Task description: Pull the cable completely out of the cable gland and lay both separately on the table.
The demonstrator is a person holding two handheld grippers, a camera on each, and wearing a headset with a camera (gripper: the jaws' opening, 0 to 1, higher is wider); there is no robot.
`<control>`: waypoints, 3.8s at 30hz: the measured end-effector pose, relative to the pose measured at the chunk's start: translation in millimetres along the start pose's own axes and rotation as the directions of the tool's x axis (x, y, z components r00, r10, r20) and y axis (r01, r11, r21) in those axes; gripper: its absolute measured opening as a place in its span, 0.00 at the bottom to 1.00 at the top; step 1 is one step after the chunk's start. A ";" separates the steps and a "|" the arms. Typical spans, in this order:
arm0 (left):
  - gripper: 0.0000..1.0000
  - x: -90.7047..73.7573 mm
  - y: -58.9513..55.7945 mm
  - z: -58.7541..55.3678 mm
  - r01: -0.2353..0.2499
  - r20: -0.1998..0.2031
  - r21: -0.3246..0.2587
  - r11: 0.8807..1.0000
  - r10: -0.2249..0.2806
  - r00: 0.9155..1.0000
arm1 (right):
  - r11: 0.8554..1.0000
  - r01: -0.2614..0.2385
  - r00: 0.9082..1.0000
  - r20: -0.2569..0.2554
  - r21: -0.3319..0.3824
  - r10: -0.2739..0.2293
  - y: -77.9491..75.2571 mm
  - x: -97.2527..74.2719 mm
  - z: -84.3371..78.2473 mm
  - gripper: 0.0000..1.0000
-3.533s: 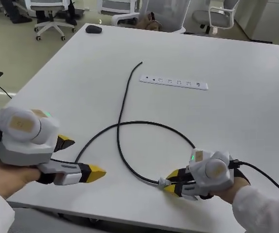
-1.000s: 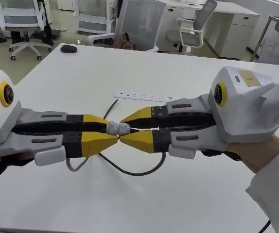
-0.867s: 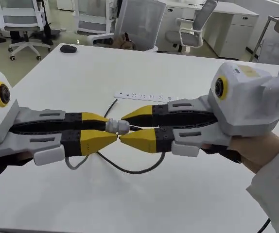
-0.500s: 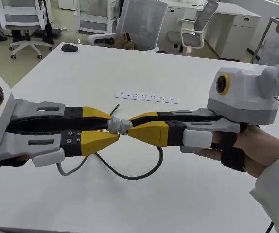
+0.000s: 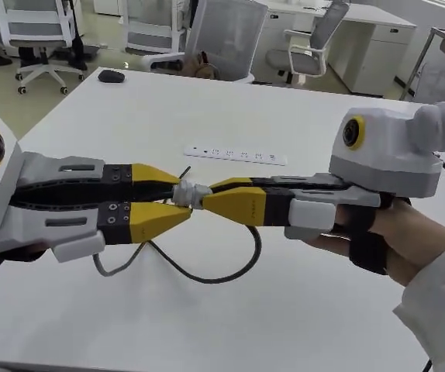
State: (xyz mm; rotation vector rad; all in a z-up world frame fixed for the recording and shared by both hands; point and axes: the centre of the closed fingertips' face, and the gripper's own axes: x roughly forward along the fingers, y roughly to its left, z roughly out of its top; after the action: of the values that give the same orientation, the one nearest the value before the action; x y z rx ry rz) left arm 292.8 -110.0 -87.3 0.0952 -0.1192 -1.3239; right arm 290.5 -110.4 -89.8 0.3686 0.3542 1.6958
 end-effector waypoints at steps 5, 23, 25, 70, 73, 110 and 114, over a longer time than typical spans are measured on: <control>0.07 -4.1 0.7 -8.4 0.004 -0.065 -0.109 0.994 -0.011 0.998 | 0.991 0.027 1.000 0.014 -0.131 -0.025 7.4 4.9 8.3 0.10; 0.19 -3.2 -1.7 10.5 -0.021 0.015 0.041 0.999 0.020 1.000 | 0.997 0.006 0.999 0.040 0.071 -0.009 7.6 -3.4 12.7 0.09; 0.17 -2.3 -0.1 8.9 -0.025 0.004 0.050 0.998 0.025 1.000 | 0.995 -0.002 1.000 0.031 0.098 -0.001 8.0 -0.7 10.9 0.09; 0.15 11.0 -7.3 16.8 -0.007 0.068 -0.019 1.000 0.008 0.998 | 0.994 -0.043 0.999 0.007 0.101 0.043 17.1 0.2 6.7 0.12; 0.15 9.9 -6.5 17.1 -0.008 0.072 -0.018 1.000 0.009 0.997 | 0.986 -0.052 0.998 0.026 0.160 0.048 13.9 1.2 7.7 0.12; 0.15 5.7 -2.5 -35.2 0.037 -0.018 -0.443 0.896 -0.050 0.999 | 0.901 0.060 0.982 -0.138 -0.429 -0.131 -10.8 -5.4 -26.4 0.12; 0.15 2.6 4.0 -17.8 0.015 0.040 -0.322 0.947 -0.002 0.999 | 0.984 0.074 0.995 -0.058 -0.165 -0.084 -11.5 -8.8 -18.9 0.19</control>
State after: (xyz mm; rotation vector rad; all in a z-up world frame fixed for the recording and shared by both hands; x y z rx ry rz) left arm 299.8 -111.6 -104.3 -0.2094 0.0659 -1.3381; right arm 293.8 -117.9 -112.2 0.1775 0.2713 1.6484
